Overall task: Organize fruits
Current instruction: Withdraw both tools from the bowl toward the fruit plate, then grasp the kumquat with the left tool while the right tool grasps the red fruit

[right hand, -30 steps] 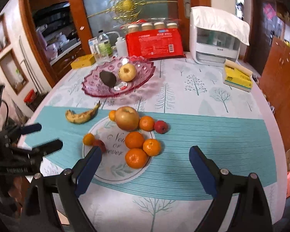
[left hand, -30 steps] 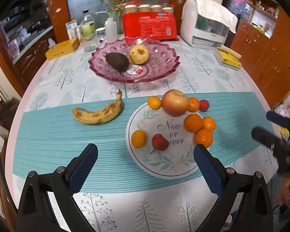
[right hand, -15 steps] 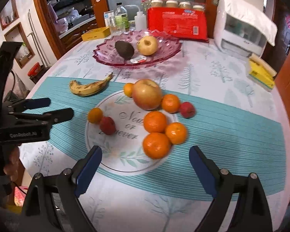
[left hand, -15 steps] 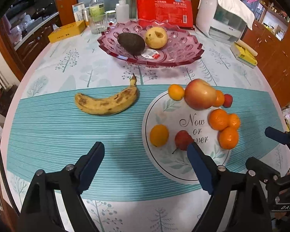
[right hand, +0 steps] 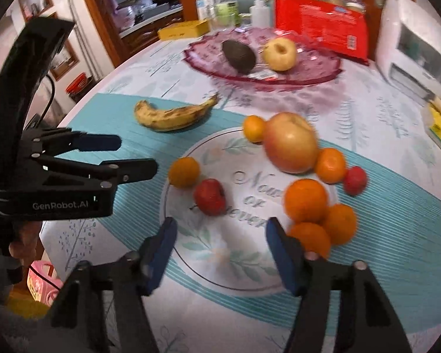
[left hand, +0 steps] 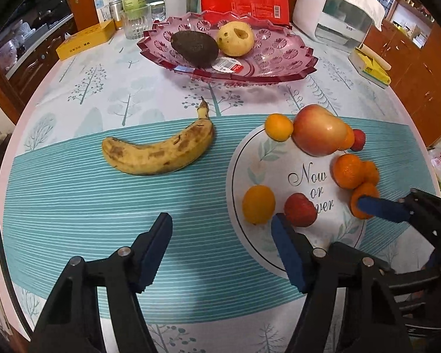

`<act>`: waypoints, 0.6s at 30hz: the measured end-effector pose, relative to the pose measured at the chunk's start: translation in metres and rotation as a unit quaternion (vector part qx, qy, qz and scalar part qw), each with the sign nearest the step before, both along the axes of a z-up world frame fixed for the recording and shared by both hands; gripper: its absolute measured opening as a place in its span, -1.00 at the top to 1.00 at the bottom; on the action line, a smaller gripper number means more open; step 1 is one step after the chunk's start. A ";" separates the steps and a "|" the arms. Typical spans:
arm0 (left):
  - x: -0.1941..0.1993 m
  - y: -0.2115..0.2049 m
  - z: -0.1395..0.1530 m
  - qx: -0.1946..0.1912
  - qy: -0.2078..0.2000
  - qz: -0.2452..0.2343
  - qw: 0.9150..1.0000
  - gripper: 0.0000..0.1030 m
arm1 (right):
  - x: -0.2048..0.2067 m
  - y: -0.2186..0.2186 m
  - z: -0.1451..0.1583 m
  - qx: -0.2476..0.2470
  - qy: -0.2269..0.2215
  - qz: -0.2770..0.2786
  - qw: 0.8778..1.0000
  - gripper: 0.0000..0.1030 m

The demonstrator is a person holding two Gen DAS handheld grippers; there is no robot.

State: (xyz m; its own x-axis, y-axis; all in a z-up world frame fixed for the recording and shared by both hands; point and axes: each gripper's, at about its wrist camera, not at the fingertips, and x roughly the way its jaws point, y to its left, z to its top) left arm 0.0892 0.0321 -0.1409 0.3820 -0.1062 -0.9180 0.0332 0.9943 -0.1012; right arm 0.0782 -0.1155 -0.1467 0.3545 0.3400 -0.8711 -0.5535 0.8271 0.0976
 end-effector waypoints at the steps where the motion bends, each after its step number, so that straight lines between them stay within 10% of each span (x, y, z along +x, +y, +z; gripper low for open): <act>1: 0.001 0.001 -0.001 -0.002 0.001 -0.001 1.000 -0.33 | 0.002 0.004 -0.003 -0.002 0.001 0.004 1.000 -0.07; 18: 0.016 0.007 -0.016 -0.034 0.025 -0.013 0.999 -0.33 | 0.032 0.025 -0.039 0.008 0.051 0.019 0.998 0.37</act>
